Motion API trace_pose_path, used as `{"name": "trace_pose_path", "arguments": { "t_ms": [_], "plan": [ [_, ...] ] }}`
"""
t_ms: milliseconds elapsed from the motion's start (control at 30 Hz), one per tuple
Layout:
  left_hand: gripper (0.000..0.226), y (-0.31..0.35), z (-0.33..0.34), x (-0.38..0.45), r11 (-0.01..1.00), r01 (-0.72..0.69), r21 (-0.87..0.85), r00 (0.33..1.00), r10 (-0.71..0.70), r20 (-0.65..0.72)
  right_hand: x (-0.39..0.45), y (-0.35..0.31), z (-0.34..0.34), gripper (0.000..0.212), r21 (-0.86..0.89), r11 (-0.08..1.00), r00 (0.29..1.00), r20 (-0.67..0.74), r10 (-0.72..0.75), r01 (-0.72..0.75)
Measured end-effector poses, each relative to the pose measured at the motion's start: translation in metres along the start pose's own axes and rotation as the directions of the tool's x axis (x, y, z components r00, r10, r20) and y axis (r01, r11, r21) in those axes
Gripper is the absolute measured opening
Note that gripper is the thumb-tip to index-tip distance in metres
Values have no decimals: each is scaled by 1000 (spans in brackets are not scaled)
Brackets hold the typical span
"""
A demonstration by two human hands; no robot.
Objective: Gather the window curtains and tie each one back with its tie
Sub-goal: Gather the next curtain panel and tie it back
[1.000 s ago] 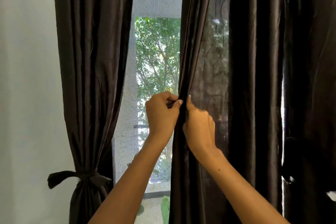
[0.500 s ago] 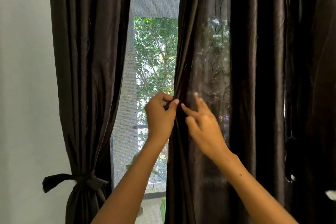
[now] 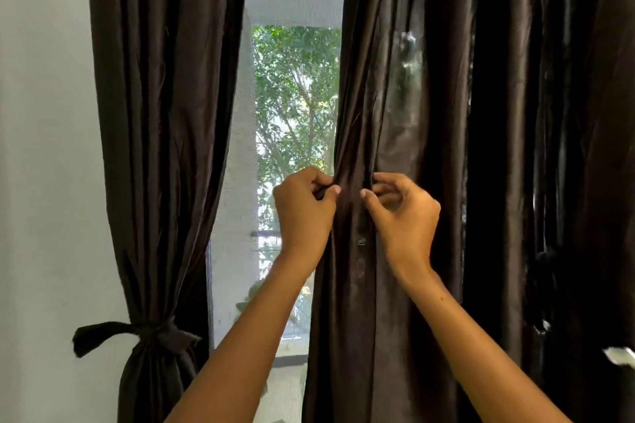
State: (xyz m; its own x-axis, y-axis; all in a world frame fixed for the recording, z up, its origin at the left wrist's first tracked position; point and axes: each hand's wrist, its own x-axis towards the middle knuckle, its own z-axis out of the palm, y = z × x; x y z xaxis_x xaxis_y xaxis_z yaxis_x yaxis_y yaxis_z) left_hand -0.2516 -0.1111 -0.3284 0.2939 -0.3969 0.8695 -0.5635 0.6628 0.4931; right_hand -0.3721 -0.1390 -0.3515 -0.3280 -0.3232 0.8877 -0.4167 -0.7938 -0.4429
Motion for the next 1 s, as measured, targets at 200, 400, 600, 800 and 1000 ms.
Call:
{"name": "trace_pose_path", "arguments": {
  "t_ms": [200, 400, 600, 800, 1000],
  "plan": [
    [5, 4, 5, -9, 999, -40, -37, 999, 39, -11, -17, -16, 7, 40, 36, 987, 980, 123, -159, 156],
    [23, 7, 5, -19, 973, 66, -220, 998, -63, 22, -16, -18, -1, 43, 237, 969, 961, 278, -4, -64],
    [15, 9, 2, -10, 963, 159, -218, 987, -158, 23, -14, -10, -15, 30, 173, 978, 929, 368, 47, -118],
    [6, 12, 7, -5, 988, 122, -99, 992, -121, 20, -7, -5, -23, 36, -143, 990, 980, 200, 13, 16],
    [2, 12, 9, -9, 994, 72, -84, 997, -70, 22, 8, 2, -21, 100, 12, 954, 934, 206, 292, -301]
  ]
}}
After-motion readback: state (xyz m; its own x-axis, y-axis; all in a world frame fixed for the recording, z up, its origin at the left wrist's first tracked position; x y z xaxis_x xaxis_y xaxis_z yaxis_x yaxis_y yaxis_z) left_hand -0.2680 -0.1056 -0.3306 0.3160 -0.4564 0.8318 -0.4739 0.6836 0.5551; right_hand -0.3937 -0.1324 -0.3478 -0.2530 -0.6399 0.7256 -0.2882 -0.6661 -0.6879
